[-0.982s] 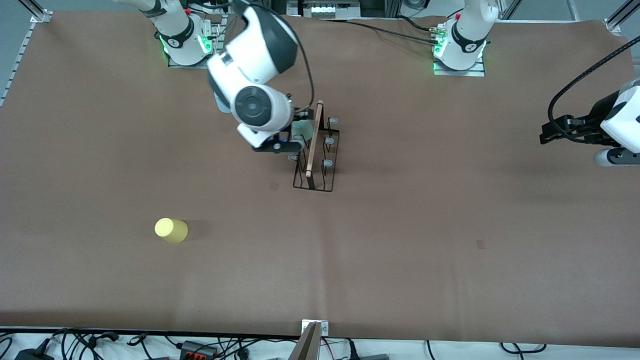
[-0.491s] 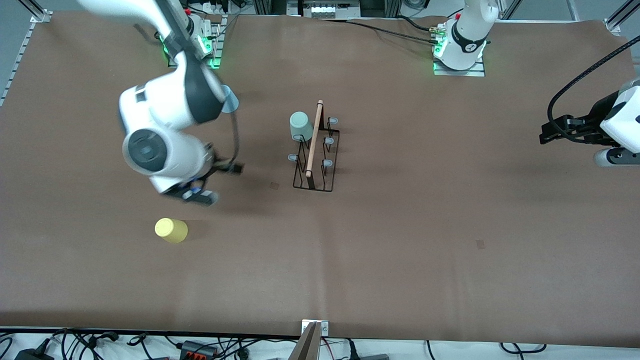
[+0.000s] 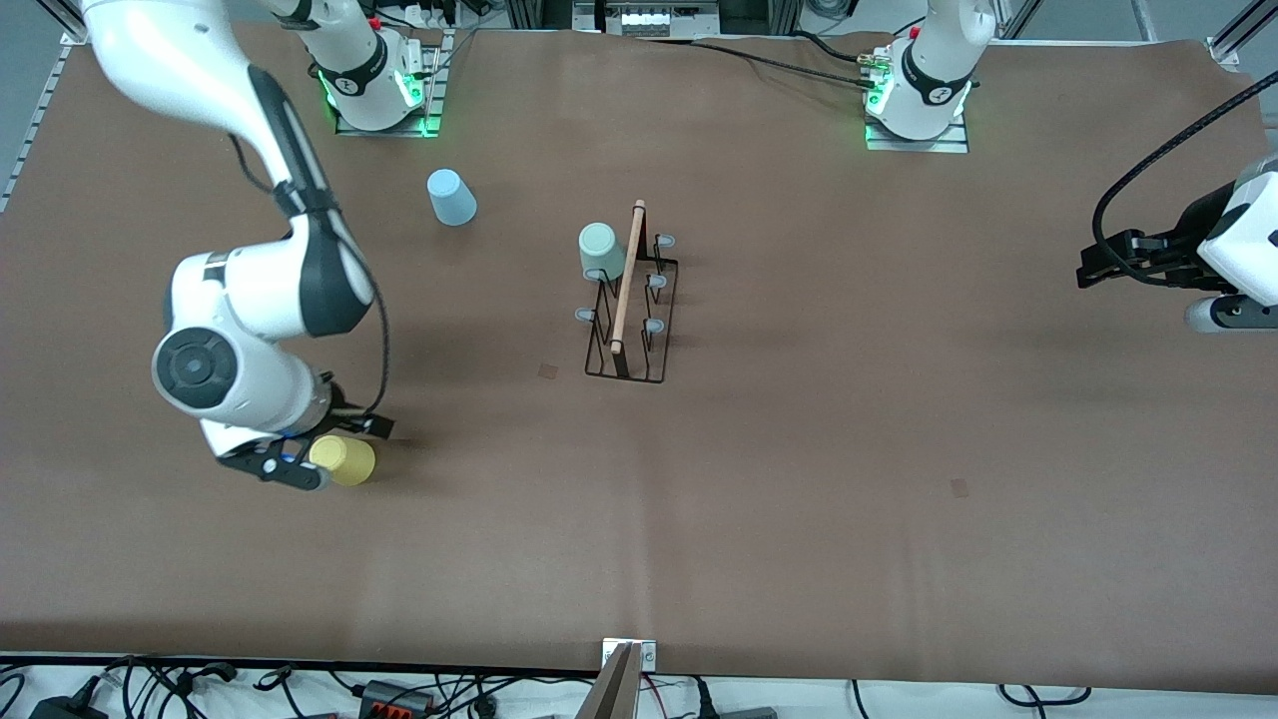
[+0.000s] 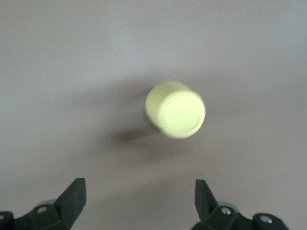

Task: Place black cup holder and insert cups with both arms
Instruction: 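Grasp the yellow cup with the right gripper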

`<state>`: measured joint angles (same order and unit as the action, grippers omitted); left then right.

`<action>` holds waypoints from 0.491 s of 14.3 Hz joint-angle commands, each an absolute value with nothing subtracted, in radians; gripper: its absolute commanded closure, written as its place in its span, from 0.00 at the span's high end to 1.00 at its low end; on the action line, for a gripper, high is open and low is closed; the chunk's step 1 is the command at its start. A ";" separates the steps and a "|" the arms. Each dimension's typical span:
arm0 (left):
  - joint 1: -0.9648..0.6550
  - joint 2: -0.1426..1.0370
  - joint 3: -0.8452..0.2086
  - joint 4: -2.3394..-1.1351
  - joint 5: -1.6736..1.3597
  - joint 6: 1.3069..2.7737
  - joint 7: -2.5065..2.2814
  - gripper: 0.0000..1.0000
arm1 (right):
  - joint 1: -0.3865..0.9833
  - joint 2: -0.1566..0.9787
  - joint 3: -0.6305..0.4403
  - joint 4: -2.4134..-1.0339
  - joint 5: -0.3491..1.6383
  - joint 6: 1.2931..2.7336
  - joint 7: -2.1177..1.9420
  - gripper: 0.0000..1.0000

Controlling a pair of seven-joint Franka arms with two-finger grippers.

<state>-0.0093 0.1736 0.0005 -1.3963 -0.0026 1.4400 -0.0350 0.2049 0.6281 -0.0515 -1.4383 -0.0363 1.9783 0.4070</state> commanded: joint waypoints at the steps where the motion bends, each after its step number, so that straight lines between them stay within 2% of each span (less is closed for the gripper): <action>1: -0.012 0.150 0.008 -1.420 -0.025 1.443 -0.038 1.00 | 0.132 0.670 -0.034 -1.420 -0.040 2.011 0.264 1.00; 7: -0.012 0.150 0.008 -1.420 -0.025 1.442 -0.038 1.00 | 0.124 0.721 -0.035 -1.420 0.066 2.089 0.252 1.00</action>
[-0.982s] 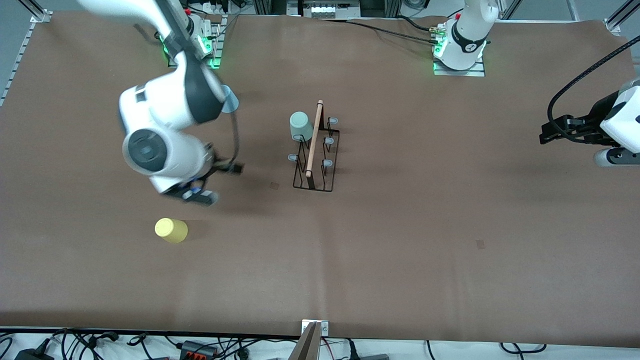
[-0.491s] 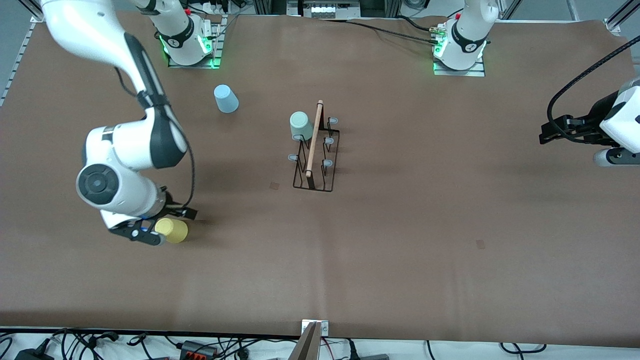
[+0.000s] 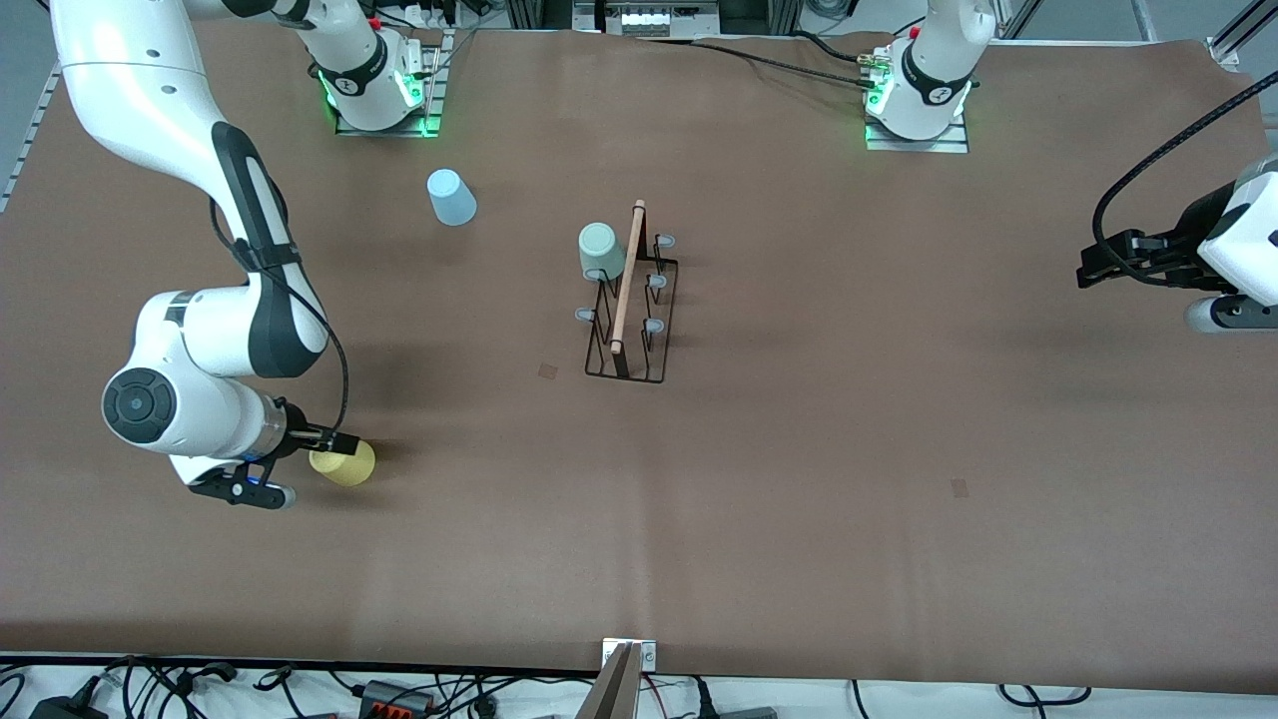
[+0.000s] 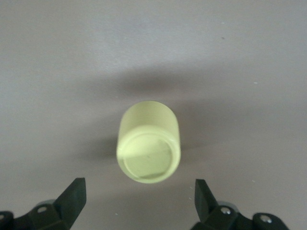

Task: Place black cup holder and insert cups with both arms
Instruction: 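Grasp the yellow cup with the right gripper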

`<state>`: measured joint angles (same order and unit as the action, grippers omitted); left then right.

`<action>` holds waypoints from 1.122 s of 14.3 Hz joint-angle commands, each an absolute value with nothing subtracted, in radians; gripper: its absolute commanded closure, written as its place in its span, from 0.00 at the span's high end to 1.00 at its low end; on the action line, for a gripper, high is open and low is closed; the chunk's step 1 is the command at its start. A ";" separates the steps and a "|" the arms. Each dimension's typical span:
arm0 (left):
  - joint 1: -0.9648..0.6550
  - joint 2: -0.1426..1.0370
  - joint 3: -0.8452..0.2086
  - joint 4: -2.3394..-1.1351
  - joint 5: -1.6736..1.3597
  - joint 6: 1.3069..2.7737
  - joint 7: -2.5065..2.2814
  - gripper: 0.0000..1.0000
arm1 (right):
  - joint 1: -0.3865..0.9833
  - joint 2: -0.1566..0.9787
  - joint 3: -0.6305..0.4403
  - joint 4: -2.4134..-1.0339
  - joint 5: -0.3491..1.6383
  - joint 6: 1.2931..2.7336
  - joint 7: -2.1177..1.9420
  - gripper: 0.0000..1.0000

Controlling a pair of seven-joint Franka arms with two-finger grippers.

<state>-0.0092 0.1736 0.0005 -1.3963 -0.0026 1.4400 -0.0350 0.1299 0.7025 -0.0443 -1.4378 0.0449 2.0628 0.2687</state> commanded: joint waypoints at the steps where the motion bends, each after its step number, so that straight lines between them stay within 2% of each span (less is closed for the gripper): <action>1: -0.012 0.150 0.009 -1.420 -0.025 1.442 -0.038 1.00 | 0.120 0.730 -0.035 -1.420 0.066 2.106 0.238 1.00; 16: -0.012 0.152 0.009 -1.420 -0.026 1.440 -0.044 1.00 | 0.106 0.775 -0.035 -1.419 0.064 2.155 0.144 0.98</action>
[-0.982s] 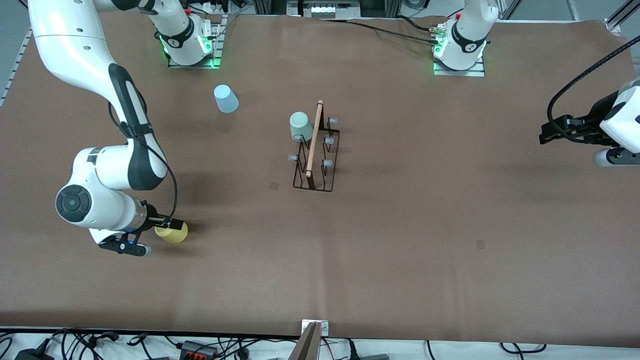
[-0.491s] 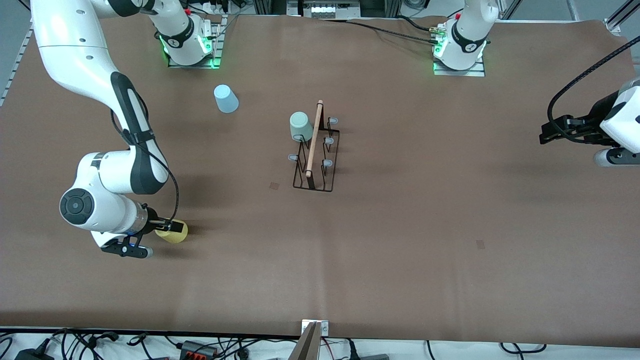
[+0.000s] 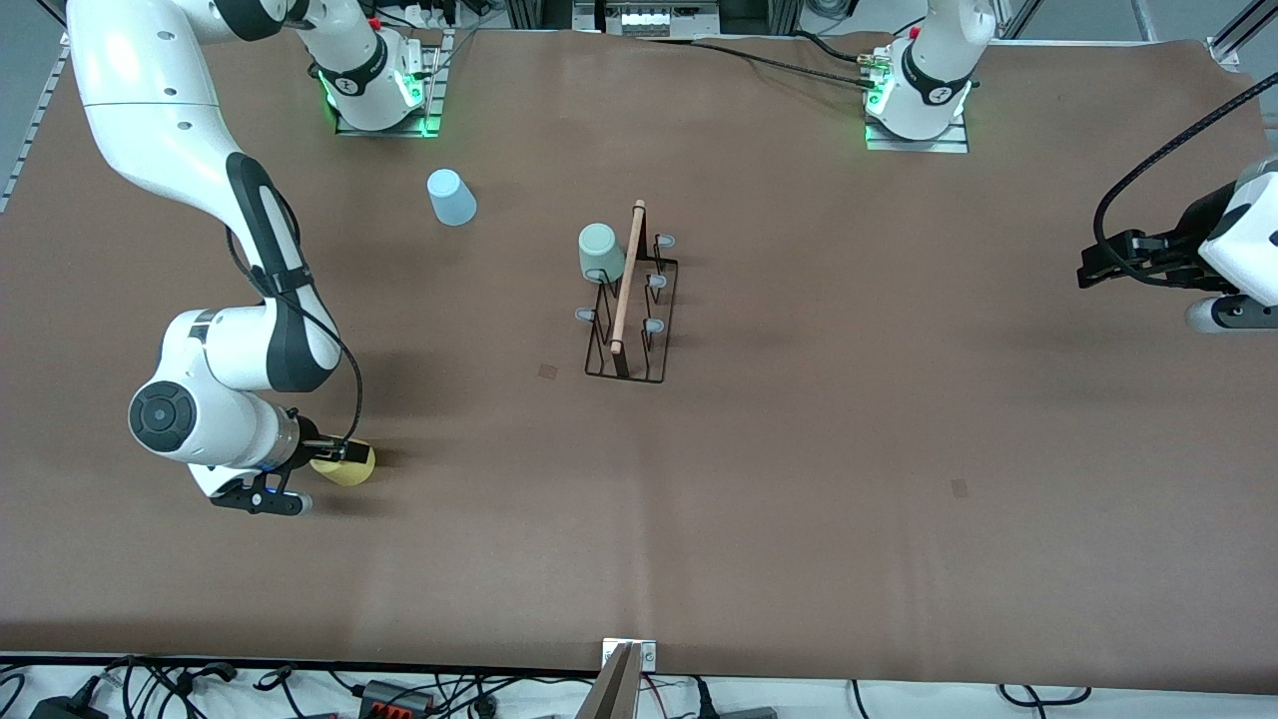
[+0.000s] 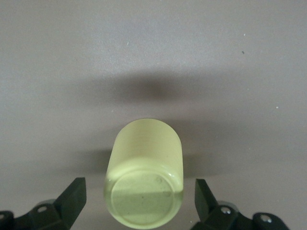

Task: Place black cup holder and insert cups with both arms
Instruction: 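Grasp the yellow cup with the right gripper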

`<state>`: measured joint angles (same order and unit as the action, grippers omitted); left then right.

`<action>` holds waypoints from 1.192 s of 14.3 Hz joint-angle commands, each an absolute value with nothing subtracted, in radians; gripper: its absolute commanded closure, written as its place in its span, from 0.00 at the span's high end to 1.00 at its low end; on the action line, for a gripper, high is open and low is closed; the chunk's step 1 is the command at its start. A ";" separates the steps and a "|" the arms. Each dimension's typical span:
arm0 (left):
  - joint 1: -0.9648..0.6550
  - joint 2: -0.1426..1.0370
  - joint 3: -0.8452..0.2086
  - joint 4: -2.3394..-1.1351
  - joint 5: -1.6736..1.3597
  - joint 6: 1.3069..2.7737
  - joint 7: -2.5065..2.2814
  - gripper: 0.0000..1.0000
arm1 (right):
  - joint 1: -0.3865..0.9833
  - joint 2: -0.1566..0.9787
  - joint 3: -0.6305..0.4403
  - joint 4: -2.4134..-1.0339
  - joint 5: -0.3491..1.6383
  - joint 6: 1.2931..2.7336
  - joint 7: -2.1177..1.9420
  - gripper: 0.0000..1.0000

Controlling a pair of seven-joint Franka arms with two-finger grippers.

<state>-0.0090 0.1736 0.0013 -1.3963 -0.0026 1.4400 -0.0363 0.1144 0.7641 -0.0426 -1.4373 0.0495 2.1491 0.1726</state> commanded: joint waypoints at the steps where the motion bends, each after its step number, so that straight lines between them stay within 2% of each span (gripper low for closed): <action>1: -0.012 0.150 0.009 -1.420 -0.026 1.440 -0.044 1.00 | 0.106 0.775 -0.035 -1.419 0.066 2.155 0.144 0.97; 4: -0.011 0.152 0.009 -1.420 -0.026 1.440 -0.044 1.00 | 0.106 0.775 -0.035 -1.420 0.061 2.155 0.144 0.91; 6: -0.011 0.150 0.009 -1.420 -0.026 1.440 -0.044 1.00 | 0.106 0.776 -0.037 -1.419 0.058 2.155 0.143 0.83; 7: -0.011 0.152 0.009 -1.420 -0.028 1.440 -0.044 1.00 | 0.106 0.776 -0.037 -1.420 0.057 2.157 0.138 0.74; 10: -0.012 0.150 0.009 -1.420 -0.026 1.440 -0.044 1.00 | 0.107 0.776 -0.037 -1.420 0.048 2.158 0.126 0.34; 12: -0.012 0.150 0.009 -1.420 -0.026 1.440 -0.044 1.00 | 0.107 0.766 -0.035 -1.419 0.049 2.148 0.121 0.24; 14: -0.011 0.150 0.009 -1.420 -0.028 1.440 -0.044 1.00 | 0.123 0.735 -0.031 -1.419 0.046 2.140 0.124 0.23; 17: -0.012 0.152 0.009 -1.420 -0.028 1.440 -0.044 1.00 | 0.181 0.652 -0.023 -1.417 0.058 2.008 0.141 0.23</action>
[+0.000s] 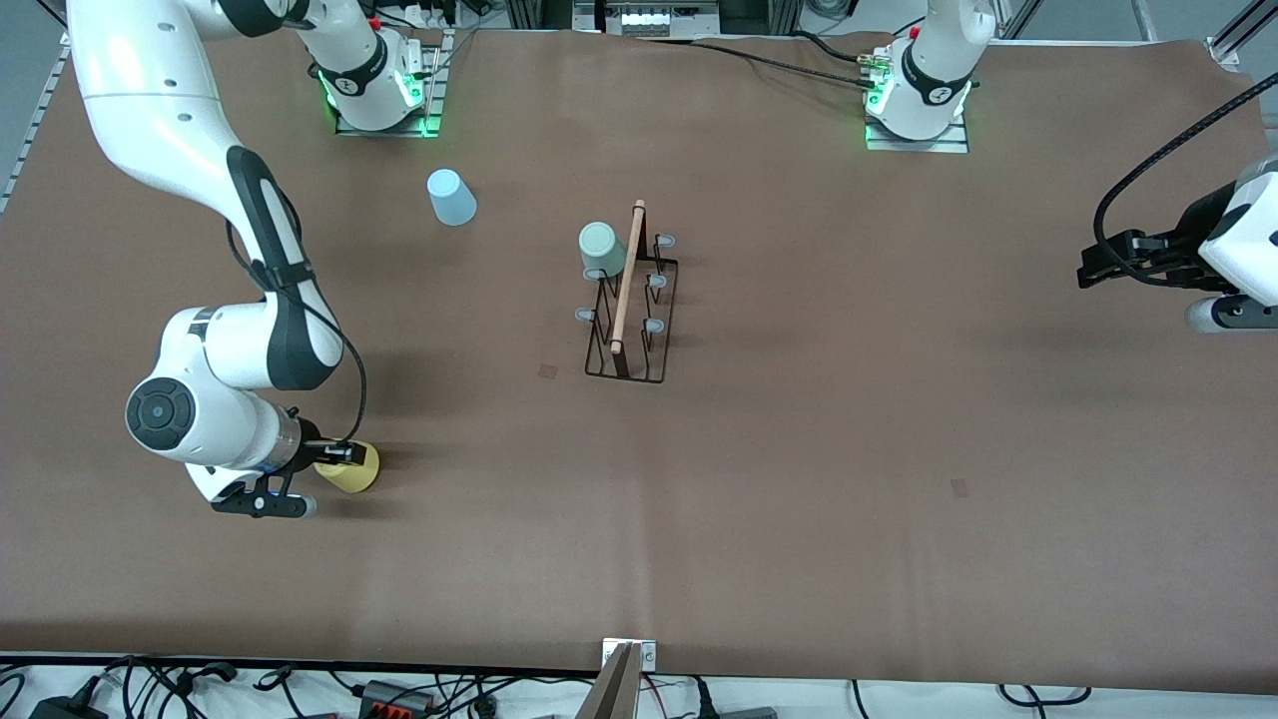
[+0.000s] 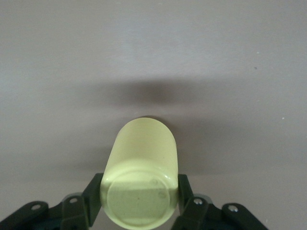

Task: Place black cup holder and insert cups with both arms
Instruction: 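Carry the yellow cup to the rack with the right gripper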

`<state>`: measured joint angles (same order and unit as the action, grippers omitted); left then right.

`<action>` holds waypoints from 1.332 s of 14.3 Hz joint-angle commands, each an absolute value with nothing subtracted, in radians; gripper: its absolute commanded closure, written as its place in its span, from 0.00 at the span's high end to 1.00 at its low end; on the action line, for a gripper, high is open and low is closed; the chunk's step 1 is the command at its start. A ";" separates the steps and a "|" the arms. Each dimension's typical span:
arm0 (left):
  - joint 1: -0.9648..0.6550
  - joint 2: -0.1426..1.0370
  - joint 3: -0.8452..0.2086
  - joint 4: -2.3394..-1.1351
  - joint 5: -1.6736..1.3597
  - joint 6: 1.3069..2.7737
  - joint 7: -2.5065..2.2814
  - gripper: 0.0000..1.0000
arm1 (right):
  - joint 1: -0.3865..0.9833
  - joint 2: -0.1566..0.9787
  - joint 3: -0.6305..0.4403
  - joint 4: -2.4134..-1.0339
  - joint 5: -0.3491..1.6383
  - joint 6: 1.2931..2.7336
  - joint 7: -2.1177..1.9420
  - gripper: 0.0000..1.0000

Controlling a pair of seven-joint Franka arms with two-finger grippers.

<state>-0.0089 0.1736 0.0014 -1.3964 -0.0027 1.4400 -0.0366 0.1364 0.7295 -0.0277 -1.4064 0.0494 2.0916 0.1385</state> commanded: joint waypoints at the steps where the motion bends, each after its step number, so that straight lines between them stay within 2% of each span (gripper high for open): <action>1: -0.012 0.152 0.009 -1.420 -0.026 1.440 -0.044 1.00 | 0.216 0.623 -0.025 -1.417 0.058 1.990 0.164 0.23; 8: -0.012 0.152 0.009 -1.420 -0.026 1.440 -0.044 1.00 | 0.472 0.526 -0.020 -1.417 0.089 1.832 0.581 0.22; 12: -0.011 0.152 0.009 -1.420 -0.028 1.440 -0.044 1.00 | 0.584 0.526 -0.015 -1.417 0.179 1.830 0.737 0.22; 19: -0.011 0.152 0.009 -1.420 -0.026 1.440 -0.043 1.00 | 0.653 0.532 -0.009 -1.419 0.186 1.833 0.821 0.22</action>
<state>-0.0089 0.1736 0.0016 -1.3971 -0.0027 1.4400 -0.0367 0.6456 0.5444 -0.0070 -1.4022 0.1679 1.8371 0.8068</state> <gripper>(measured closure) 0.000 0.344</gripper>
